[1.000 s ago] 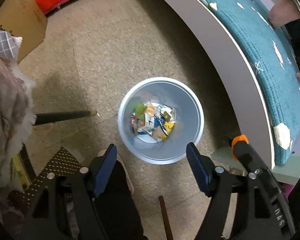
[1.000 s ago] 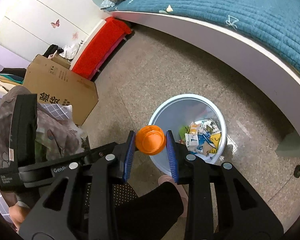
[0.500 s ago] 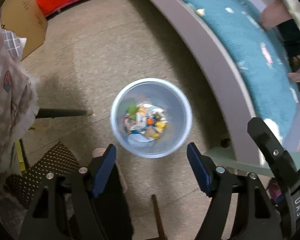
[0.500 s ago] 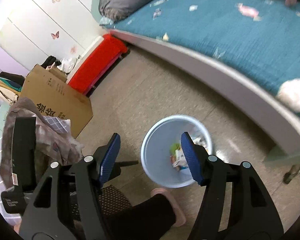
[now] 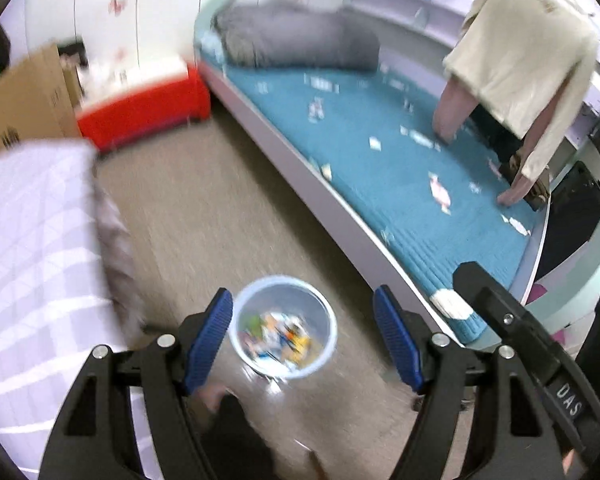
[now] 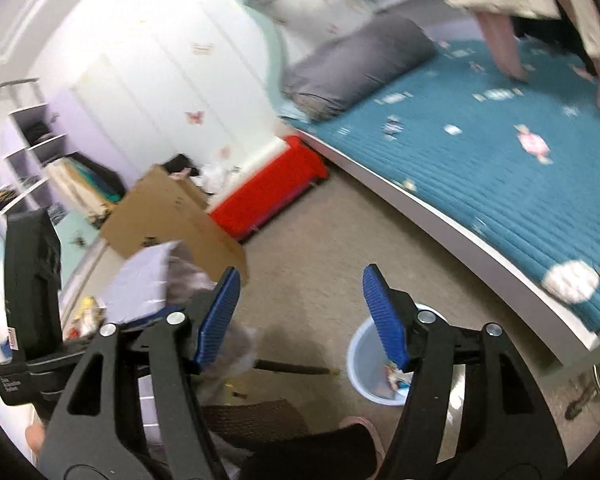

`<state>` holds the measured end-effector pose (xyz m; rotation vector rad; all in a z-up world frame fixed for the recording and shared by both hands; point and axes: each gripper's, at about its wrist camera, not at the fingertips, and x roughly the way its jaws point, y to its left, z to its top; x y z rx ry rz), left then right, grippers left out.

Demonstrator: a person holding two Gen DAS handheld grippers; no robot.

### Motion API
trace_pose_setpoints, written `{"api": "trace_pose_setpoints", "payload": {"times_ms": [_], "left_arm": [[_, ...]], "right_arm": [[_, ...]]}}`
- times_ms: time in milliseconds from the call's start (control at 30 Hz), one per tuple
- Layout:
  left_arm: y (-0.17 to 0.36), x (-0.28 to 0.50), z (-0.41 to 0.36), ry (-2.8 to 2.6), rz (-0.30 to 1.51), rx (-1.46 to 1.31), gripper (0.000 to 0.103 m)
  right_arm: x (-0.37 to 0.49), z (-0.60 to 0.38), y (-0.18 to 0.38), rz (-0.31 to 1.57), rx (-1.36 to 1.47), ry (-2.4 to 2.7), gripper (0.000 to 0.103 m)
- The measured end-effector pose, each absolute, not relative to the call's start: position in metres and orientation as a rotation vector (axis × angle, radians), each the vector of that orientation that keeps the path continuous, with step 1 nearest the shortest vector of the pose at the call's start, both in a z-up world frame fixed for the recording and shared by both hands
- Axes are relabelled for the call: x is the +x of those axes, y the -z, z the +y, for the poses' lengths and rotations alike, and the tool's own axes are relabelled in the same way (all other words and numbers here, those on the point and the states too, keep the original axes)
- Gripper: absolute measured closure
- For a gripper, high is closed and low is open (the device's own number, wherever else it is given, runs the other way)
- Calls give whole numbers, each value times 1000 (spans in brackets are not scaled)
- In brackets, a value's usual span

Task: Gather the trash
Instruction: 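Move both open tools back over the table, then grasp the yellow-white carton with the right tool while the left tool grasps the red-white wrapper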

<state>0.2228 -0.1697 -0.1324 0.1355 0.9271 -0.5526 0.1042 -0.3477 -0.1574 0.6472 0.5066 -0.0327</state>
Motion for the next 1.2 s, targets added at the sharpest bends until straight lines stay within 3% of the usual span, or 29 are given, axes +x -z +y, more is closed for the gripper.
{"api": "trace_pose_setpoints", "payload": {"times_ms": [233, 767, 1200], "left_arm": [[70, 228, -55, 400, 812, 111, 30], [42, 279, 246, -82, 823, -73, 27], [55, 331, 323, -143, 872, -207, 27]], "right_arm": [[135, -265, 102, 494, 527, -131, 38], [269, -25, 63, 693, 345, -531, 36], [397, 81, 93, 923, 462, -619, 36]]}}
